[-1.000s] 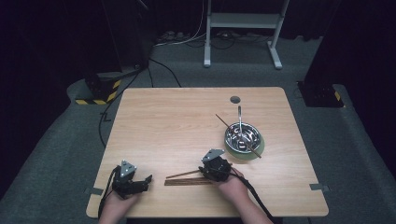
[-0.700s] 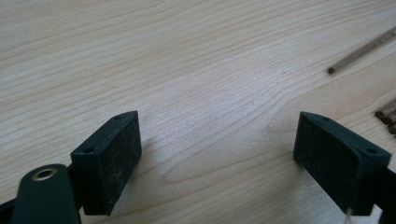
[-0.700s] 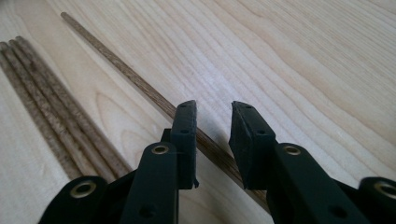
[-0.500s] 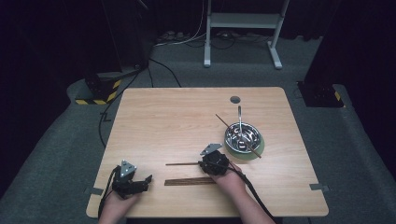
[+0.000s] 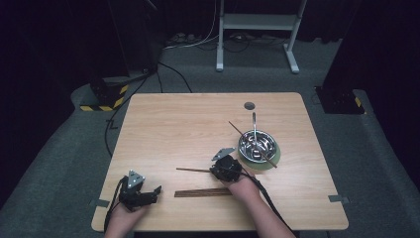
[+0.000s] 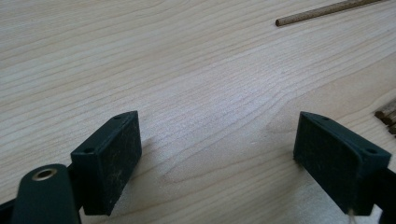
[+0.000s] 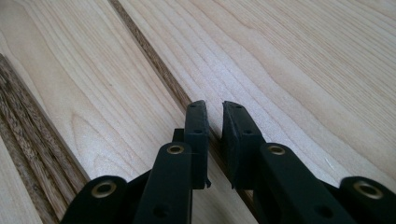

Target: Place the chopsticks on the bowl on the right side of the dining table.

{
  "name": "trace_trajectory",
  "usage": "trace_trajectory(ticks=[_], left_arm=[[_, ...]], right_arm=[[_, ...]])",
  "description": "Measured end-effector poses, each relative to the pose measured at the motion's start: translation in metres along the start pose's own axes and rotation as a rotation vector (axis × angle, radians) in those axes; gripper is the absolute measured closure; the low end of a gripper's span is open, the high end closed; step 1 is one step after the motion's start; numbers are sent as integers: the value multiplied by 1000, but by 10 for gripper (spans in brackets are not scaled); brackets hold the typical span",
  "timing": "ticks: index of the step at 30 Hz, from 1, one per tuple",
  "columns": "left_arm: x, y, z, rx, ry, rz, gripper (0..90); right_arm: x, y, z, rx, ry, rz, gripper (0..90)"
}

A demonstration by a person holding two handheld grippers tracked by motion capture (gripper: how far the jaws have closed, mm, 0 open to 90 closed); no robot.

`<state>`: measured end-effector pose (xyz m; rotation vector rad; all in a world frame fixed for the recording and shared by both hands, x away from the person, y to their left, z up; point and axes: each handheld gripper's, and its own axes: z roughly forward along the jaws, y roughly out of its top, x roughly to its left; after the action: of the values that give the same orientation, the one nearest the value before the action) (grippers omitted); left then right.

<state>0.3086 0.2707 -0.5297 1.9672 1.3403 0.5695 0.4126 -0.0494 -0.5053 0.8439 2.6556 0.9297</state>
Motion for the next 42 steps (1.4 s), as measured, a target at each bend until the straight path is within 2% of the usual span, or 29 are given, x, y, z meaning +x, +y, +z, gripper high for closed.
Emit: trace_trajectory(ticks=[4,9,19,23,25,29,33,42], left_arm=[[0,0,0,0,0,0,150],[0,0,0,0,0,1,150],[0,0,0,0,0,1,150],[0,0,0,0,-1,1,150],[0,0,0,0,0,1,150],[0,0,0,0,-1,1,150],[0,0,0,0,-1,1,150],[0,0,0,0,-1,1,150]], right_arm=[[2,3,2,-1,13,-4,774],[4,6,6,7,1,-17,772],[3,10,8,17,2,-26,820],[3,10,9,20,-3,-35,824],[4,11,9,26,-2,-18,827],[2,11,9,23,-3,-36,834],[1,12,10,31,5,-24,841],[0,12,10,35,2,-35,836]])
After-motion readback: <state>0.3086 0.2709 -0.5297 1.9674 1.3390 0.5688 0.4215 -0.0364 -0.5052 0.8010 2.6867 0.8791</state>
